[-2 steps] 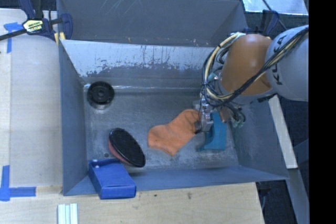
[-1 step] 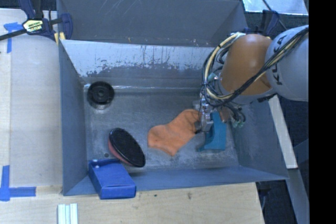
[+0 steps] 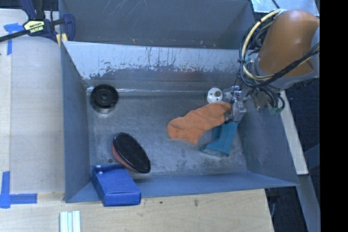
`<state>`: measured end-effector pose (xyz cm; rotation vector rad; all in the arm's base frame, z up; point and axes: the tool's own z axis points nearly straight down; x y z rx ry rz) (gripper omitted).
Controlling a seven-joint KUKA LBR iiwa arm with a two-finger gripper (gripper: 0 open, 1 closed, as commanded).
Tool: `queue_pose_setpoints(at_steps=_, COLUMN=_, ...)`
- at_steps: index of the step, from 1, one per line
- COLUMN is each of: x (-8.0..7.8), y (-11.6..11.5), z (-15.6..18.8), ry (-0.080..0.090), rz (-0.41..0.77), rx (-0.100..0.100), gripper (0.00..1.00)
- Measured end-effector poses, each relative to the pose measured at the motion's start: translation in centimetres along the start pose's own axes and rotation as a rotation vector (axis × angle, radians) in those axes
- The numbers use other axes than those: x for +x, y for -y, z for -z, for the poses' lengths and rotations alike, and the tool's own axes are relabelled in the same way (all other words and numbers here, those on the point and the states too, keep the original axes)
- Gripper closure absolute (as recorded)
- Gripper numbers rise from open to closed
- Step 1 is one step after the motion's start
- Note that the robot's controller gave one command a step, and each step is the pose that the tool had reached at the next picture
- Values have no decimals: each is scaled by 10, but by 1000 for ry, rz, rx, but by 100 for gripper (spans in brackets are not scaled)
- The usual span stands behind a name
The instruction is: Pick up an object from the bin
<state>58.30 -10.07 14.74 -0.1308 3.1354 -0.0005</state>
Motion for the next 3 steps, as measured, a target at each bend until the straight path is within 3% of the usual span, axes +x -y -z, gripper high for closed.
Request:
queue_pose_setpoints(at_steps=1, x=0, y=0, z=0, ry=0, rz=0, rx=0, gripper=100)
queue_pose_setpoints(at_steps=2, x=48, y=22, z=192, ry=8, rz=12, rx=4, gripper=100)
queue_pose_setpoints(at_steps=3, x=48, y=22, z=189, ry=3, rz=12, rx=2, gripper=100)
